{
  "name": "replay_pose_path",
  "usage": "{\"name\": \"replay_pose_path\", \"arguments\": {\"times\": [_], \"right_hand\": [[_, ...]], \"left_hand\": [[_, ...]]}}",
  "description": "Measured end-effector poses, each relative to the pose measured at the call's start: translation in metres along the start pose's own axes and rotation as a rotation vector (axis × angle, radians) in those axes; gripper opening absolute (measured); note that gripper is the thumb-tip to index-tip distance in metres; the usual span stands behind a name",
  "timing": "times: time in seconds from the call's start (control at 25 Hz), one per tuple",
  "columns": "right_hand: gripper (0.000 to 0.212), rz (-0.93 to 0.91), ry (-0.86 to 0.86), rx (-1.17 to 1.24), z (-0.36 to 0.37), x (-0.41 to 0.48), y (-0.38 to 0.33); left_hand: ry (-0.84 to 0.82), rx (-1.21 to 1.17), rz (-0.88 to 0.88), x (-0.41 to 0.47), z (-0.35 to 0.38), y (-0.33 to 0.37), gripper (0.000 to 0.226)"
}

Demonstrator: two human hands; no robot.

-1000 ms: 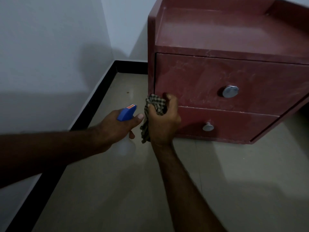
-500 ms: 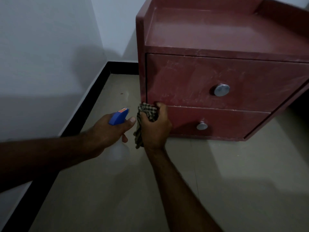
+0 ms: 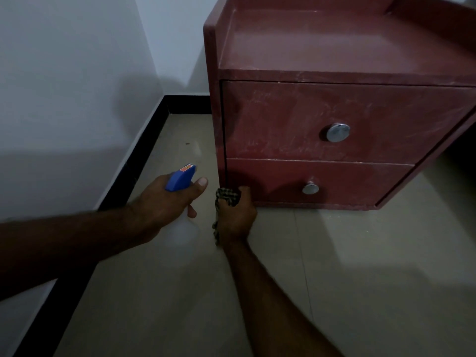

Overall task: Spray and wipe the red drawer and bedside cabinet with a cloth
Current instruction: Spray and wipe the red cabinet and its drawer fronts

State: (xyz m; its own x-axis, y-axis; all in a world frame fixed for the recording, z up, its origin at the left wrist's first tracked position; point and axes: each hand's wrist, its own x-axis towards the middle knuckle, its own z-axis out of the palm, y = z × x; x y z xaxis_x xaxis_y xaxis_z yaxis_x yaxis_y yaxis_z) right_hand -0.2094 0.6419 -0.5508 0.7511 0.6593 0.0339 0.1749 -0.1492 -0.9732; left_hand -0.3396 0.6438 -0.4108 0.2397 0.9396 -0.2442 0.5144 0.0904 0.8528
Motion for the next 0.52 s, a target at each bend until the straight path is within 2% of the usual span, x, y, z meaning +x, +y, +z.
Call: {"name": "replay_pose_path", "arguments": {"times": [0.16, 0.28, 0.52], "right_hand": [[0.033, 0.159, 0.059, 0.082, 0.01, -0.002, 0.01], [0.03, 0.173, 0.06, 0.076, 0.015, 0.0, 0.017], [0.047, 0.228, 0.056, 0.079, 0.003, 0.01, 0.025]], "left_hand": [[-0.018, 0.001, 0.005, 0.001, 0.001, 0.001, 0.056], [-0.024, 0.003, -0.005, 0.002, 0.004, -0.001, 0.051], [-0.042, 0.032, -0.027, -0.003, 0.014, -0.002, 0.047]]}}
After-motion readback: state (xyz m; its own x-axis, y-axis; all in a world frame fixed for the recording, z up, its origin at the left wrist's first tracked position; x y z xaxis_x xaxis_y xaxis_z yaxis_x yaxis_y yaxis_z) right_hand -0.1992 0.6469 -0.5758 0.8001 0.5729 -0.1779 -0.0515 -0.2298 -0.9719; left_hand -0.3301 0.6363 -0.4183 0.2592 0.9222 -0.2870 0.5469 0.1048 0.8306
